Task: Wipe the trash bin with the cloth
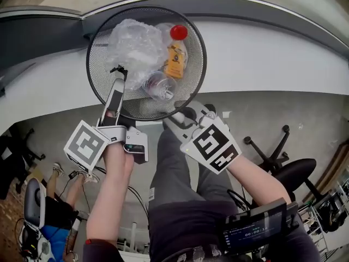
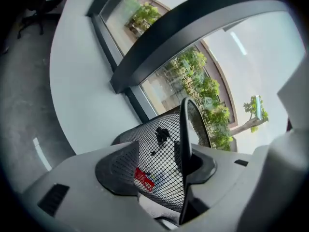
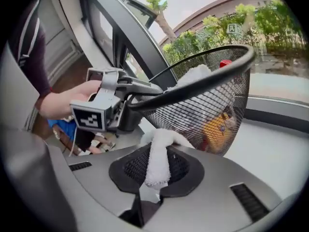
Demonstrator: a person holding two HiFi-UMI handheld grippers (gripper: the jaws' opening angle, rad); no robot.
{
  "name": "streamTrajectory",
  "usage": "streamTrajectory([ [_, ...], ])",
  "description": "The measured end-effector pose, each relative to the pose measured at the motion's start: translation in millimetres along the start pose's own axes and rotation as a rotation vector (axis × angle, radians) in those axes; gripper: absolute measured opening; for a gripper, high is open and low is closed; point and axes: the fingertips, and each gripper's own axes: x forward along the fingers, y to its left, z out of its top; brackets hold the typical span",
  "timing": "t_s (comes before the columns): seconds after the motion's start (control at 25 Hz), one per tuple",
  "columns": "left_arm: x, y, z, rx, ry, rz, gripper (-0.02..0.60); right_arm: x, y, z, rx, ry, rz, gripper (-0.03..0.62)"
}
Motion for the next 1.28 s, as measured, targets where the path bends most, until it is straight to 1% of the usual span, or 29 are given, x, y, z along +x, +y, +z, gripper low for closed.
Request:
streamTrajectory([
  [0.08,-3,7,-3,-0.013,-0.017,0.015,0.221,2,3,1,0.034,-0.002,0.025,0.046],
  [0.16,-4,15,-1,0.01,0.014,0.038,0.23,-4,-6,-9,0.026,0.04,0.027,0.046],
  [0.2,-4,16,4,0.033,0.033,0.033,0.233,-11,-15,-16,0.01,0.067,0.013,0.046],
  [0.24,-4,15,8,0.06,0.049,0.011,0.238,-21,-29,-22,-0.008,0.089,-0.016,0.046],
  [0.32,-8,13,12,0.108,0.074,-0.046,0.245,-47,-65,-32,-0.031,0.122,-0.115,0.046],
  [0.4,-19,13,10,0.14,0.094,-0.074,0.287,-70,-103,-34,-0.068,0.152,-0.225,0.046],
  [0.44,-26,15,7,0.148,0.105,-0.078,0.289,-79,-120,-32,-0.106,0.169,-0.275,0.046],
  [0.52,-43,18,2,0.161,0.124,-0.072,0.312,-91,-149,-24,-0.204,0.211,-0.362,0.046],
  [0.6,-59,20,-1,0.193,0.133,-0.059,0.316,-95,-171,-23,-0.275,0.272,-0.411,0.049],
  [0.64,-65,20,-2,0.222,0.132,-0.054,0.316,-95,-179,-25,-0.285,0.3,-0.416,0.065],
  [0.68,-71,18,-2,0.257,0.127,-0.05,0.315,-94,-185,-28,-0.283,0.322,-0.41,0.096],
  [0.72,-75,16,-1,0.296,0.12,-0.048,0.314,-93,-188,-30,-0.278,0.341,-0.4,0.15],
  [0.8,-83,9,-1,0.386,0.105,-0.053,0.314,-97,-193,-34,-0.288,0.391,-0.391,0.188],
  [0.84,-87,6,-3,0.434,0.1,-0.058,0.314,-103,-195,-37,-0.303,0.426,-0.399,0.239],
  [0.92,-95,1,-9,0.515,0.097,-0.063,0.314,-123,-203,-40,-0.338,0.467,-0.46,0.241],
  [1.0,-103,-7,-13,0.582,0.09,-0.092,0.314,-144,-209,-29,-0.35,0.422,-0.537,0.239],
  [1.04,-109,-16,-11,0.625,0.075,-0.119,0.291,-153,-203,-18,-0.333,0.369,-0.548,0.239],
  [1.08,-117,-30,-7,0.68,0.049,-0.147,0.185,-161,-191,-3,-0.301,0.297,-0.537,0.239],
  [1.12,-127,-49,-2,0.743,0.015,-0.172,0.028,-172,-172,15,-0.258,0.21,-0.505,0.239],
  [1.16,-139,-72,3,0.804,-0.022,-0.196,-0.005,-184,-147,36,-0.216,0.116,-0.458,0.239],
  [1.2,-153,-97,8,0.852,-0.061,-0.221,-0.005,-197,-120,57,-0.18,0.026,-0.402,0.238],
  [1.24,-170,-124,14,0.883,-0.104,-0.252,-0.005,-211,-91,77,-0.16,-0.056,-0.347,0.238],
  [1.28,-189,-151,18,0.903,-0.15,-0.286,-0.005,-225,-64,97,-0.161,-0.13,-0.3,0.198],
])
